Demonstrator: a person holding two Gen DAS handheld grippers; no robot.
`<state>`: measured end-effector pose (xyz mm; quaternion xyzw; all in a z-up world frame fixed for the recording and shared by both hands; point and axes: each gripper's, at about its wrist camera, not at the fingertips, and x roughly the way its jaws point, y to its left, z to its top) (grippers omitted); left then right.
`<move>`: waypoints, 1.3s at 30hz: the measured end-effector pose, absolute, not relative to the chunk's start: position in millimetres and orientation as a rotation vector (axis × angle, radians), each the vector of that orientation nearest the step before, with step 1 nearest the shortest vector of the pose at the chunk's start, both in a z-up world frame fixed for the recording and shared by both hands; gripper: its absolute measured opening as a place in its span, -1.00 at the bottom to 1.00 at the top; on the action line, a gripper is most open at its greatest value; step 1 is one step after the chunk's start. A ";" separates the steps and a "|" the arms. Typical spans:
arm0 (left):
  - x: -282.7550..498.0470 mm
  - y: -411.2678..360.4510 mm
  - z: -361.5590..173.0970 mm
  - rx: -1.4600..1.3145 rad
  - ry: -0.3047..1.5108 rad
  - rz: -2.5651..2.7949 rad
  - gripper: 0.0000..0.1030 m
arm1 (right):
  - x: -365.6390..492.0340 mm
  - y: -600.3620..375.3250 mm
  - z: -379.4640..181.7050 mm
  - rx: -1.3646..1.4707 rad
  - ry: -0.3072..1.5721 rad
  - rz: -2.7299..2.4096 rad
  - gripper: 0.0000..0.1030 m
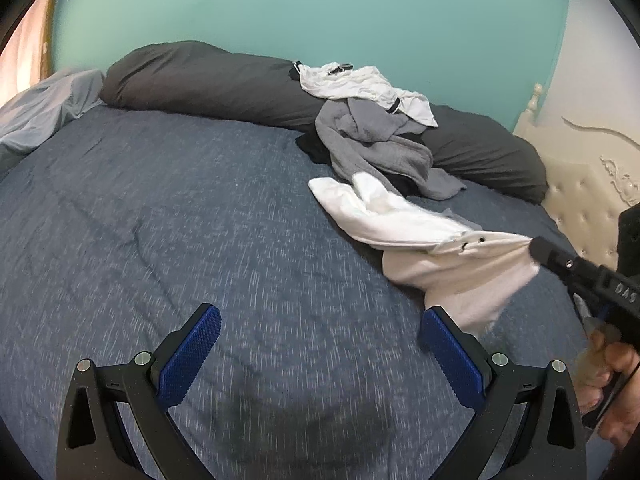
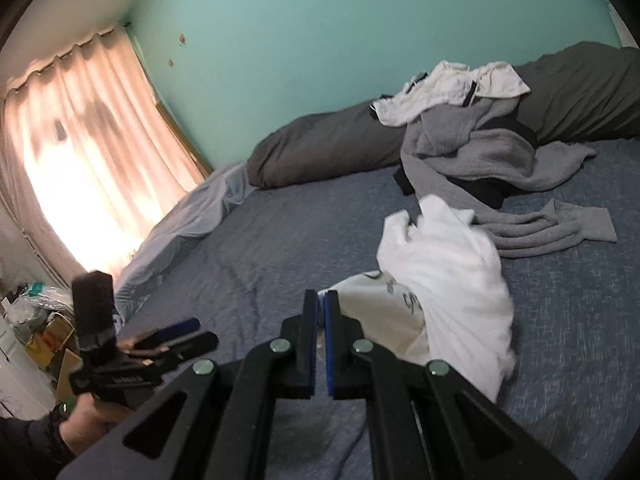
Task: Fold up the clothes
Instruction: 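Pull the white shirt off the pile onto the bed with the right gripper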
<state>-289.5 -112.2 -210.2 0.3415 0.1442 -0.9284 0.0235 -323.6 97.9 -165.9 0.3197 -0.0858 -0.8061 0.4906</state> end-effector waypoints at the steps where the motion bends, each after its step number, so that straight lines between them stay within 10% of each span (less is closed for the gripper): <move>1: -281.7 -112.5 -209.8 1.053 0.451 -2.872 0.99 | -314.7 99.6 -160.9 0.767 -0.201 -1.960 -0.95; 18: -194.8 -121.7 -252.3 1.124 0.585 -2.781 0.99 | -254.7 120.0 -206.2 0.956 -0.218 -2.025 -0.86; 22: -197.5 -116.0 -274.4 1.170 0.591 -2.779 0.99 | -252.9 150.4 -226.2 0.967 -0.351 -2.071 -0.20; 39: -205.2 -107.4 -307.2 1.125 0.529 -2.770 0.99 | -271.5 188.8 -287.4 1.051 -0.568 -2.185 0.18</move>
